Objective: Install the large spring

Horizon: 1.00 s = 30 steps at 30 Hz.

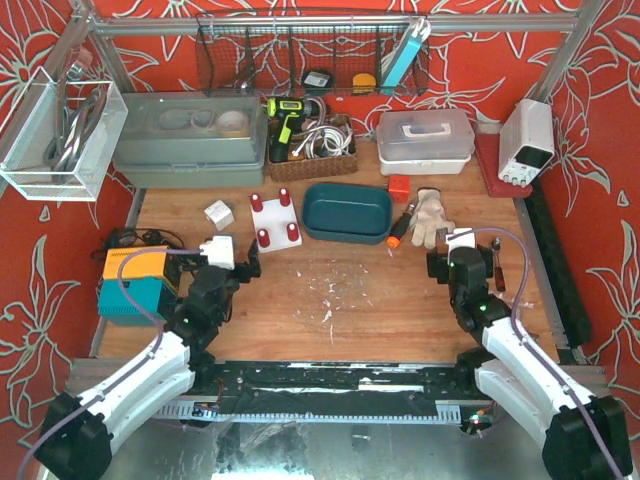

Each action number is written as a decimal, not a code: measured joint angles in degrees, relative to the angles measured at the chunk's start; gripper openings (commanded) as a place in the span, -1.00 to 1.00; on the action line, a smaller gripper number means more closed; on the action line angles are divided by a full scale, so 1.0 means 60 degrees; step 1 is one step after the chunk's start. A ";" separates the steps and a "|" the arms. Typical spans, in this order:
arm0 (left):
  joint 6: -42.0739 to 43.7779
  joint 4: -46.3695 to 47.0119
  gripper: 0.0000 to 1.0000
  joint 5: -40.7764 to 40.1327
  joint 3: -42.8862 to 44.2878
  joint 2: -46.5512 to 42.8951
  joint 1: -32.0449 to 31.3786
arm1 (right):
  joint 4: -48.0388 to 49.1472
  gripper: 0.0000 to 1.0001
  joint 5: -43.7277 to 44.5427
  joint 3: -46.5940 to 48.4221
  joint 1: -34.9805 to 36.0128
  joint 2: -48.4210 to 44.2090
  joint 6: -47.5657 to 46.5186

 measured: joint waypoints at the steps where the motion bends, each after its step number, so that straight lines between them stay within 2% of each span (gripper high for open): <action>1: 0.0219 0.0474 1.00 -0.0113 -0.0361 -0.0127 0.0051 | 0.0288 0.99 -0.0087 -0.0255 -0.0138 -0.0058 -0.0069; 4: 0.0466 0.1483 1.00 -0.0361 -0.1093 -0.0146 0.0488 | 0.0991 0.99 -0.0317 -0.0692 -0.0543 0.0055 -0.0135; 8: 0.0583 0.2364 1.00 -0.0397 -0.1381 0.0543 0.1279 | 0.2004 0.99 -0.0645 -0.0841 -0.1082 0.0707 -0.0233; 12: 0.0619 0.3402 1.00 -0.0135 -0.1377 0.1934 0.2051 | 0.3479 0.99 -0.1027 -0.0849 -0.1497 0.2116 -0.0408; 16: 0.0652 0.4521 1.00 0.0204 -0.1260 0.3967 0.2532 | 0.4524 0.99 -0.1428 -0.0663 -0.1796 0.3923 -0.0608; 23: 0.1126 0.6043 1.00 0.1315 -0.0280 0.6532 0.2696 | 0.6320 0.98 -0.2284 -0.0138 -0.2404 0.5745 -0.0703; 30: 0.1246 0.7111 1.00 0.1727 -0.0342 0.6925 0.2728 | 0.7541 0.98 -0.2590 -0.0368 -0.2543 0.5901 -0.0703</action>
